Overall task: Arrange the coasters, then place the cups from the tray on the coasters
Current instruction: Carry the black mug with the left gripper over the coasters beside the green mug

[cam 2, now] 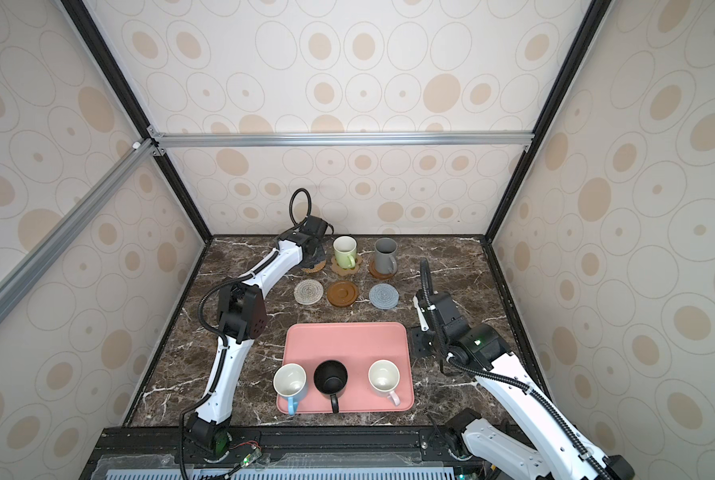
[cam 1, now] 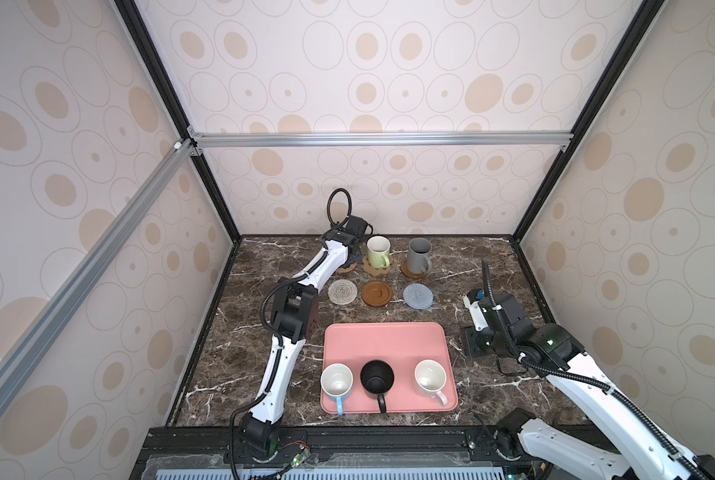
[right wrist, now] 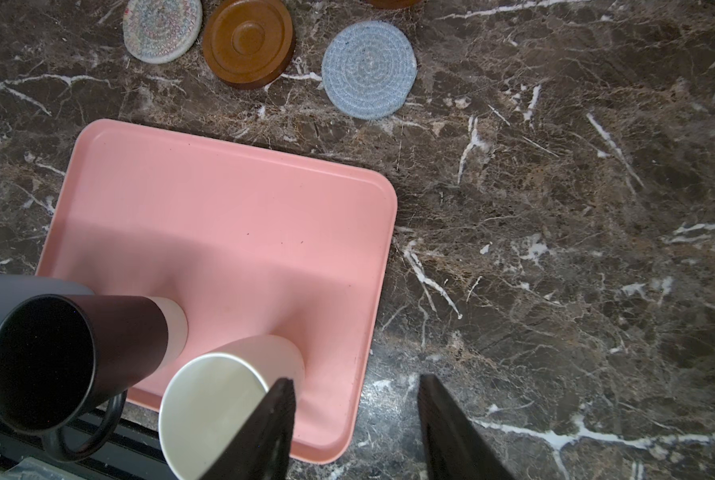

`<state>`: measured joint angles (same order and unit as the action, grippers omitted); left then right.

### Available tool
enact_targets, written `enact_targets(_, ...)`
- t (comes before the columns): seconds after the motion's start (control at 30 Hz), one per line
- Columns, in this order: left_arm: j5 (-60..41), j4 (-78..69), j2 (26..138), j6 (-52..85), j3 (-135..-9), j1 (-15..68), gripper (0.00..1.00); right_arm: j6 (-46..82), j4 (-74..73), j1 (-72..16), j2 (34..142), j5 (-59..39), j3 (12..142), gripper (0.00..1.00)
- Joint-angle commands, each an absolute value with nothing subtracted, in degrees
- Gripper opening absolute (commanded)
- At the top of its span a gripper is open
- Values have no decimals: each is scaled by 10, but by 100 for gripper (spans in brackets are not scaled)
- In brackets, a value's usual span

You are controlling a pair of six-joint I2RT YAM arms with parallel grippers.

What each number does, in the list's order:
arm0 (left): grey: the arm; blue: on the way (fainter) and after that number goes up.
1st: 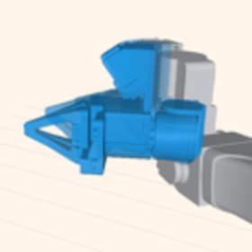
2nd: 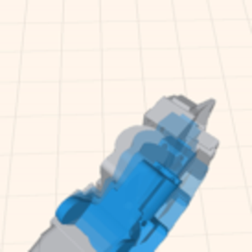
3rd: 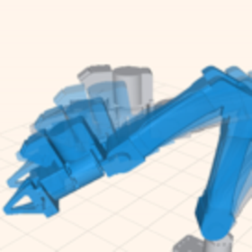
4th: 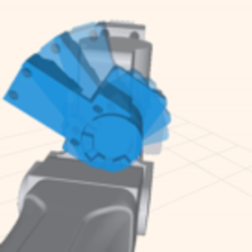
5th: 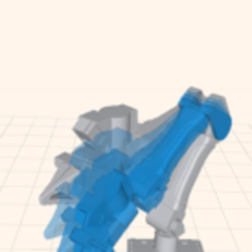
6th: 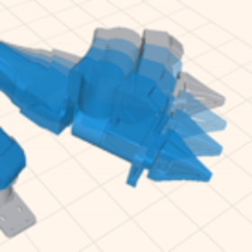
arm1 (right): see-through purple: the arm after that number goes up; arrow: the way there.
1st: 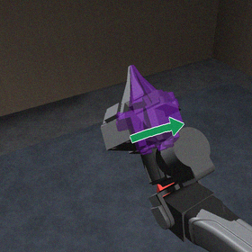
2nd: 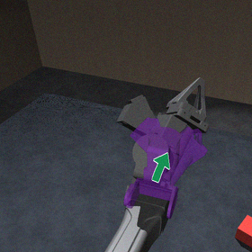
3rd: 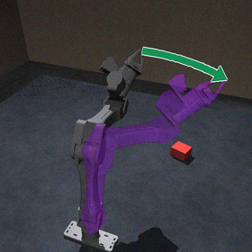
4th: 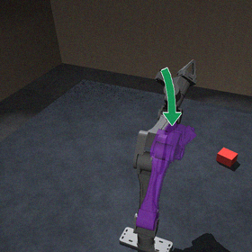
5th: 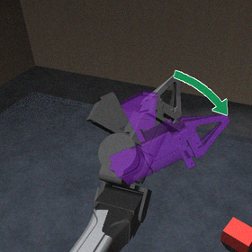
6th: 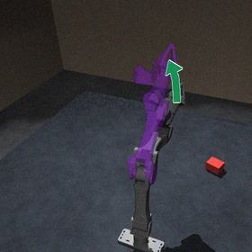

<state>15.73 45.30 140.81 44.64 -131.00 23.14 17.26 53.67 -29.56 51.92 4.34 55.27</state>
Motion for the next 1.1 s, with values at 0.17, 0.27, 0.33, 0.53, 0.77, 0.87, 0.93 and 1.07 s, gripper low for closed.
enact_targets(0.17,170,426,1410,442,-1347,229,12,168,545,-298,517,39,546,52)
enact_targets(0.27,168,425,1413,444,-1347,229,12,168,545,-297,516,40,545,52)
enact_targets(0.33,167,425,1414,444,-1347,229,12,168,544,-297,516,40,544,52)
enact_targets(0.53,163,422,1419,440,-1347,231,12,169,543,-298,519,39,541,52)
enact_targets(0.77,163,428,1426,438,-1347,232,12,168,542,-297,521,39,540,52)
enact_targets(0.87,165,433,1428,440,-1346,232,14,168,542,-297,520,39,540,52)
enact_targets(0.93,169,435,1429,443,-1346,234,16,168,542,-297,519,39,541,52)
enact_targets(1.07,170,434,1430,445,-1344,235,22,170,543,-297,517,38,540,52)
